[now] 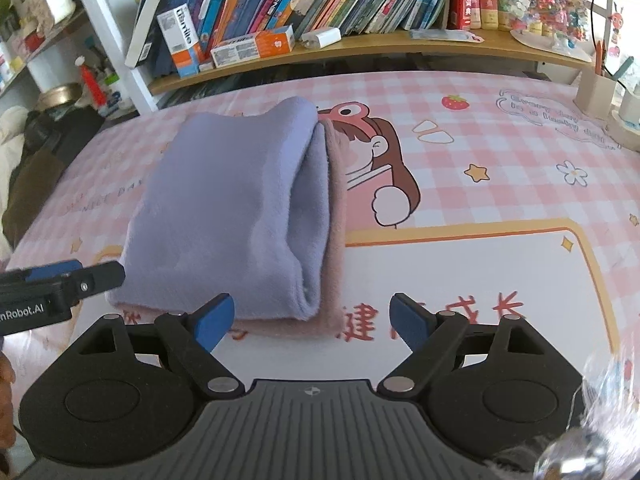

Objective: Fold clothes

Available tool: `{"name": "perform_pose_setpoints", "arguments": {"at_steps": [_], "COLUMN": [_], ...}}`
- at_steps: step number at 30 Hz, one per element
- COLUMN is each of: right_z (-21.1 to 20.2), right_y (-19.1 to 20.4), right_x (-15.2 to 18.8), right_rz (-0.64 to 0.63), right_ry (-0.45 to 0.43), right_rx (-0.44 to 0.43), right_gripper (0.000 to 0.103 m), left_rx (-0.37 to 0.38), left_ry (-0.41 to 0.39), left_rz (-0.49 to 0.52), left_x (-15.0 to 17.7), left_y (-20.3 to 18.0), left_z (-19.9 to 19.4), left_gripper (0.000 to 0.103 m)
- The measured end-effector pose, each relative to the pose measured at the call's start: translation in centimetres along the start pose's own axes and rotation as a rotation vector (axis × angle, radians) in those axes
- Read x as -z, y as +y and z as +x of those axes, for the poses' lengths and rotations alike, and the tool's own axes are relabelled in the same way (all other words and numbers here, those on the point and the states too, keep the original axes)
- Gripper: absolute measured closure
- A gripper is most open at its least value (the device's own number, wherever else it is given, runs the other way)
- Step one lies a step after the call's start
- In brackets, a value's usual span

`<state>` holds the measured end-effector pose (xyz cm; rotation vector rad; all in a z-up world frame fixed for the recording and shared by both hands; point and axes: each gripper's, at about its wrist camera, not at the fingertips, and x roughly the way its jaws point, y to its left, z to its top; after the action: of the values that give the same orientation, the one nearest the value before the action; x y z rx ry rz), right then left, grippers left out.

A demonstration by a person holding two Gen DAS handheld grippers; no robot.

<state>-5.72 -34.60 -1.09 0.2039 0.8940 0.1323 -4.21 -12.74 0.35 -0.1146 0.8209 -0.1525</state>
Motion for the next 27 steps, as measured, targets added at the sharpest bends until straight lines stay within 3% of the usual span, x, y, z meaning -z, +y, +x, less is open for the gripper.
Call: {"name": "perform_pose_setpoints", "arguments": {"at_steps": [6,9,12,17,21,26,27], "right_z": [2.3,3.7,5.2,6.6,7.5,8.1,7.8], "right_y": [-2.0,-3.4,-4.5,-5.0,-4.9,-4.3,-3.9], "right_x": [-2.5,-3.7,-4.3,-4.9,-5.3,-5.9,-6.0], "right_rz": [0.166,0.263,0.344,0.369,0.364,0.330,0.302], "right_ry": [0.003,0.030,0.075,0.115,0.153,0.167,0.153], "right_rx": [-0.038,-0.045,-0.109,-0.186,-0.244,-0.263,-0.258], "right_gripper": [0.019,0.019,0.019,0.022,0.047,0.049,0.054], "left_rx": [0.066,0.095,0.114,0.152,0.185,0.186,0.179], "left_ry": [0.093,0.103,0.121,0.149,0.166,0.161,0.160], "left_rz": [-0.084,-0.123,-0.154,-0.220,-0.254,-0.293,-0.295], "left_x": [-2.3,-3.4,-4.0,-4.2,-4.2,-4.1,-4.2], "left_y": [2.6,3.0,3.2,3.3,3.2,2.8,2.7], "left_z": [3.4,4.6,5.9,7.5,8.3,8.8,8.8], "left_gripper": [0.027,0.027,0.027,0.027,0.028,0.036,0.038]}}
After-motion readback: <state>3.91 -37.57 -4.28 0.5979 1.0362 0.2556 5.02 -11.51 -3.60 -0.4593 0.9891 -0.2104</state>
